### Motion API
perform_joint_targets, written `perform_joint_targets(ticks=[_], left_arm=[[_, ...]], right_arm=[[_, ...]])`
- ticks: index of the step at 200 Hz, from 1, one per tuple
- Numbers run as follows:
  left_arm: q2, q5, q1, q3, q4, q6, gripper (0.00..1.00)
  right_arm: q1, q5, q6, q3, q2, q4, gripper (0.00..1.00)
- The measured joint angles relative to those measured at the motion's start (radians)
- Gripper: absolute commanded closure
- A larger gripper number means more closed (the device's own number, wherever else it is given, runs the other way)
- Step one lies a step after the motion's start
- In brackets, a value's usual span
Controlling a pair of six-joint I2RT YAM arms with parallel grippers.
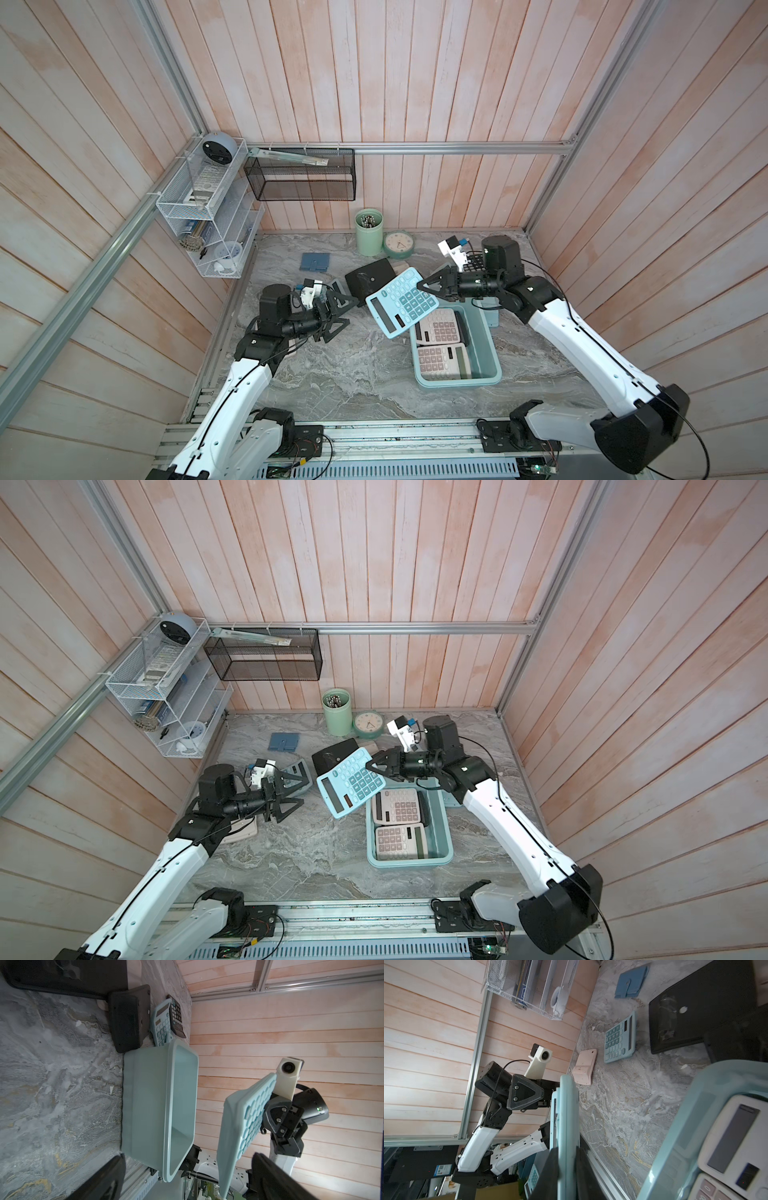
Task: Put the calculator in the storage box
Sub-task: Pick up the calculator from the center of the board, then place the calculator in the storage box.
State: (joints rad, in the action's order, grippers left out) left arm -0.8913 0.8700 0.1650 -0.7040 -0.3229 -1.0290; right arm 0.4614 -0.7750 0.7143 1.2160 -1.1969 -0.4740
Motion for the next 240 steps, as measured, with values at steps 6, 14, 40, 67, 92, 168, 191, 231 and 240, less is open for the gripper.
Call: perform_joint_targets(ticks=[6, 14, 40, 67, 92, 168, 191, 231, 240], left_arm=[[0.005, -0.02, 0.0, -0.005, -0.023, 0.017, 0.0], [0.01, -0.042, 0.001, -0.008, -0.047, 0.033, 0.0], [0.014, -0.118, 0.018, -0.008, -0.117, 0.077, 0.0], [0.021, -0.192, 0.062, -0.008, -0.161, 0.098, 0.0], [0.028, -0.238, 0.093, -0.008, -0.16, 0.098, 0.0], [0.027, -0.303, 0.126, 0.053, -0.063, 0.056, 0.0], [0.021, -0.306, 0.134, 0.064, -0.044, 0.048, 0.0], [0.015, -0.325, 0.151, 0.072, -0.024, 0.037, 0.0], [0.015, -0.328, 0.155, 0.073, -0.019, 0.037, 0.0]], right_arm=[[-0.012, 0.021, -0.008, -0.001, 0.029, -0.027, 1.0], [-0.031, 0.051, -0.018, -0.001, 0.071, -0.068, 1.0], [-0.076, 0.163, -0.057, -0.001, 0.195, -0.214, 1.0], [-0.081, 0.28, -0.098, -0.002, 0.26, -0.378, 1.0], [-0.081, 0.369, -0.121, -0.049, 0.295, -0.475, 1.0], [-0.05, 0.48, -0.051, -0.313, 0.348, -0.475, 1.0], [0.003, 0.52, -0.002, -0.371, 0.355, -0.416, 1.0], [0.099, 0.591, 0.075, -0.417, 0.329, -0.343, 1.0], [0.119, 0.604, 0.094, -0.431, 0.324, -0.325, 1.0]])
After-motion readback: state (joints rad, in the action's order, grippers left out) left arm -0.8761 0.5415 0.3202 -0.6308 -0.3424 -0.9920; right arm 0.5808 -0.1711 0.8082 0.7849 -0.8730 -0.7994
